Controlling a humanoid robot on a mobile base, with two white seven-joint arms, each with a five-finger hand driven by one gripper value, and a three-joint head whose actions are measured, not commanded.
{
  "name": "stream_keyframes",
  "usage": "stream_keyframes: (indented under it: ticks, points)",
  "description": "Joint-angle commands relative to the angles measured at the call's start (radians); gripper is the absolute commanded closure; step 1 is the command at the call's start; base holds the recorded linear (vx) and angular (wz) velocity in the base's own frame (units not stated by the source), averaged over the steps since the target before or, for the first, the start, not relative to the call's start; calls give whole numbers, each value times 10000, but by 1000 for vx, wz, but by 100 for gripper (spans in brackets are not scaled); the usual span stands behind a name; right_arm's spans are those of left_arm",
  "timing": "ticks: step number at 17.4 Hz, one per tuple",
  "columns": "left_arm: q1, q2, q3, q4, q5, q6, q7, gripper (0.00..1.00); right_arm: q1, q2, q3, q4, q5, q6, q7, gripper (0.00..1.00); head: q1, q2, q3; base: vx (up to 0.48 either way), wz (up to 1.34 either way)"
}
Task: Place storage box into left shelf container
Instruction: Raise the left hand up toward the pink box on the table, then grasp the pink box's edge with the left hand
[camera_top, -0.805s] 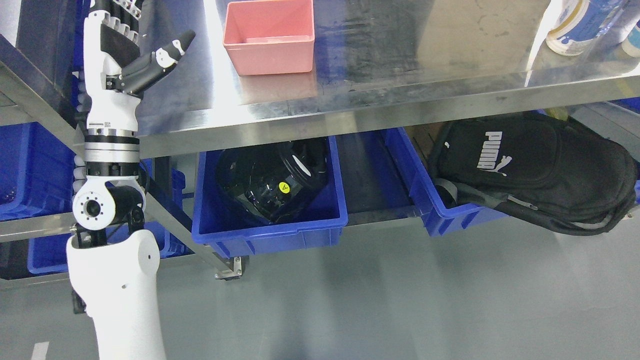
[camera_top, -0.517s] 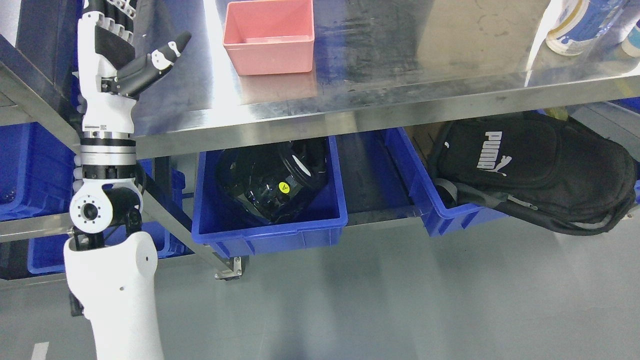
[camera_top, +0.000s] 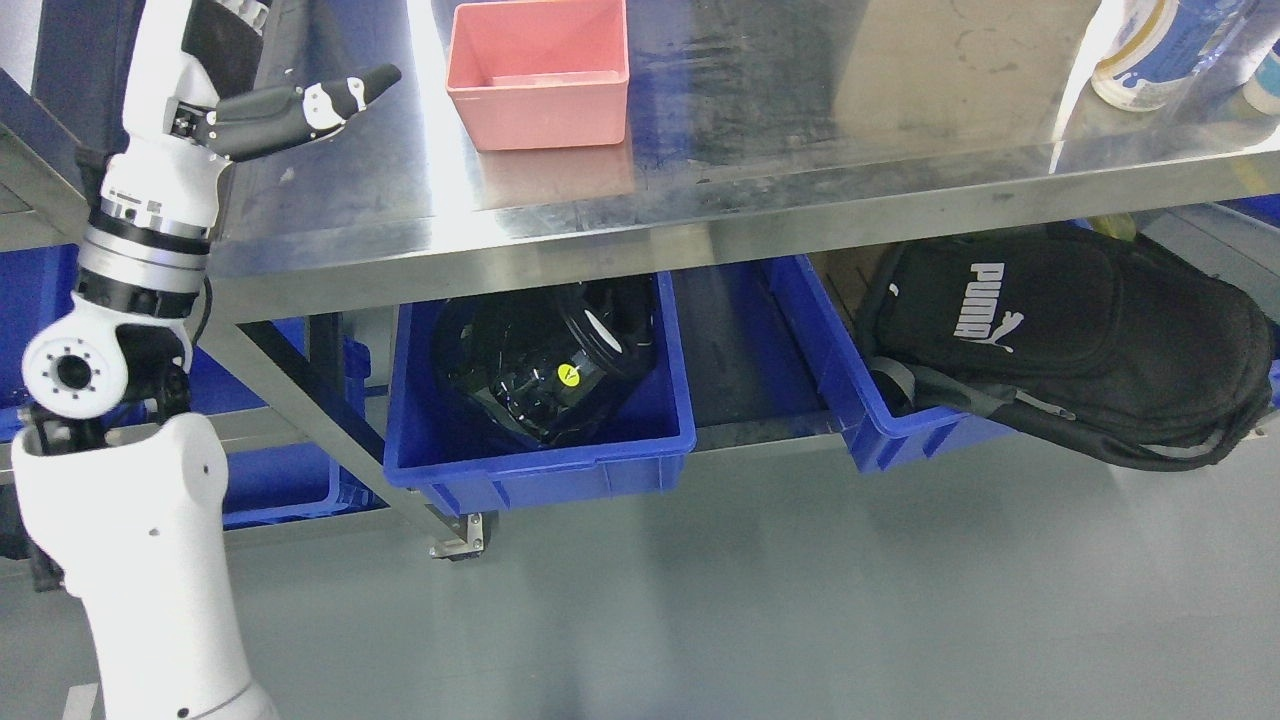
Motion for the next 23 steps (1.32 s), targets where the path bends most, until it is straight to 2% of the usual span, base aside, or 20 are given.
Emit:
stream_keyframes:
  ticks: [1,2,3,5,7,10,14,17,23]
  points:
    - [-1715,3583,-1949,1137,119,244,-567,1,-61,-175,-30,-174,-16,1,68,0,0,0,0,0,0]
    - [-1959,4320,-2625,1336,150,290,-871,0,-61,-175,-30,-174,-16,1,68,0,0,0,0,0,0]
    - [-2174,4646,-3133,1521,166,291,-1330,0,-61,-175,-30,-174,-16,1,53,0,0,0,0,0,0]
    - [-2679,4665,-4038,2239,59,306,-2936,0,-61,-175,-30,-174,-16,1,52,0,0,0,0,0,0]
    - [-3125,4313,-5021,3344,-552,321,-3390,2,-61,-175,-30,-174,-16,1,52,0,0,0,0,0,0]
    - [-3555,3961,-5637,4159,-1305,321,-3451,1,-61,-175,-30,-174,-16,1,68,0,0,0,0,0,0]
    - [-4046,3103,-5837,4376,-2255,352,-3482,1,-61,-175,-30,-174,-16,1,52,0,0,0,0,0,0]
    - [-4216,2505,-6374,5033,-2595,383,-3467,3,-61,-175,-30,-174,-16,1,52,0,0,0,0,0,0]
    - [-4629,1844,-6390,5694,-2733,383,-3482,5,-61,-175,-30,-174,-16,1,52,0,0,0,0,0,0]
